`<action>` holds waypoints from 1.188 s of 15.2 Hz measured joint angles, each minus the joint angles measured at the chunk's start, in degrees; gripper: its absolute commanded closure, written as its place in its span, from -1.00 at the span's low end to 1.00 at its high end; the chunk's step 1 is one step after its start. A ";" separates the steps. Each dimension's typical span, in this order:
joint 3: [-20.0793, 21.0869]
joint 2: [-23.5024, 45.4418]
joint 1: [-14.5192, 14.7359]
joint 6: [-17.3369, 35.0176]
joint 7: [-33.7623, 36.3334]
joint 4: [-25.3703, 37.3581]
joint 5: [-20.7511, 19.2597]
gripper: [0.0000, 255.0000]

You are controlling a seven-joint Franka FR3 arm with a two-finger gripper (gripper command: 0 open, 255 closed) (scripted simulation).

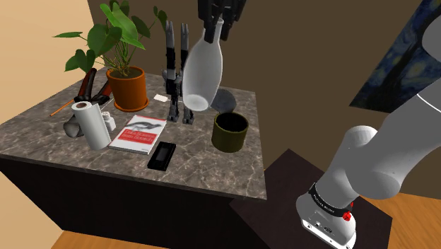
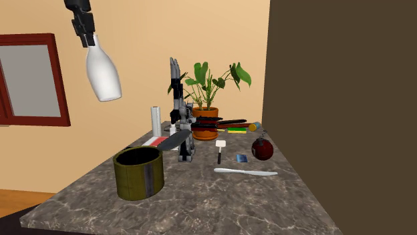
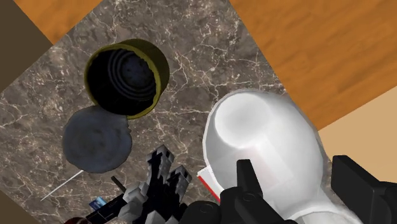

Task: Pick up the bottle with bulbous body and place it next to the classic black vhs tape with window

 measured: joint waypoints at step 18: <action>-0.25 -5.35 0.33 14.37 -0.19 -19.64 1.06 1.00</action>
